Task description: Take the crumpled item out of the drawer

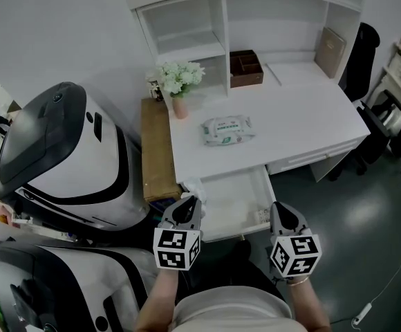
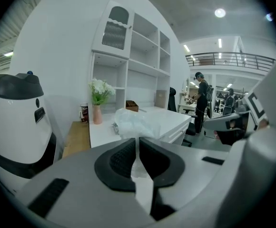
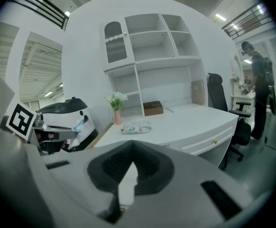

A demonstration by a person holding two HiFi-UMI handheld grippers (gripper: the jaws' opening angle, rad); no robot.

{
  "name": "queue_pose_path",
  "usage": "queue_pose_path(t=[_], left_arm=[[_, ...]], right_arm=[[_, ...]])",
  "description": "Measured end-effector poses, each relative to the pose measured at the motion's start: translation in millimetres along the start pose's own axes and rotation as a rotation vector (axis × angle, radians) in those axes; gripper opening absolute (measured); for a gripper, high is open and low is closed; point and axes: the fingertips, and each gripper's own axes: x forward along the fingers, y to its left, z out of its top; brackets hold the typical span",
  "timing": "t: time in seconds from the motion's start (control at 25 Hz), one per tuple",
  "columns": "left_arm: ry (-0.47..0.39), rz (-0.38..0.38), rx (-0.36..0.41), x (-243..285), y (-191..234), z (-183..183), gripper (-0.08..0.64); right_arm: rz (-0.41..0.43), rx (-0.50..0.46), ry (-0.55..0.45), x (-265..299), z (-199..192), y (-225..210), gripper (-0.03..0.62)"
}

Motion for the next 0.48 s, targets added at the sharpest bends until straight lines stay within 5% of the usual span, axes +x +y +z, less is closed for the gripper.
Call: queue_pose_path(t=[0.48], left_arm=[[0.003, 0.008, -0.016, 4.9, -1.2, 2.3, 0.018]], right_arm=[[0.009, 0.002, 0.004, 3.5, 2.7, -7.4, 0.002]])
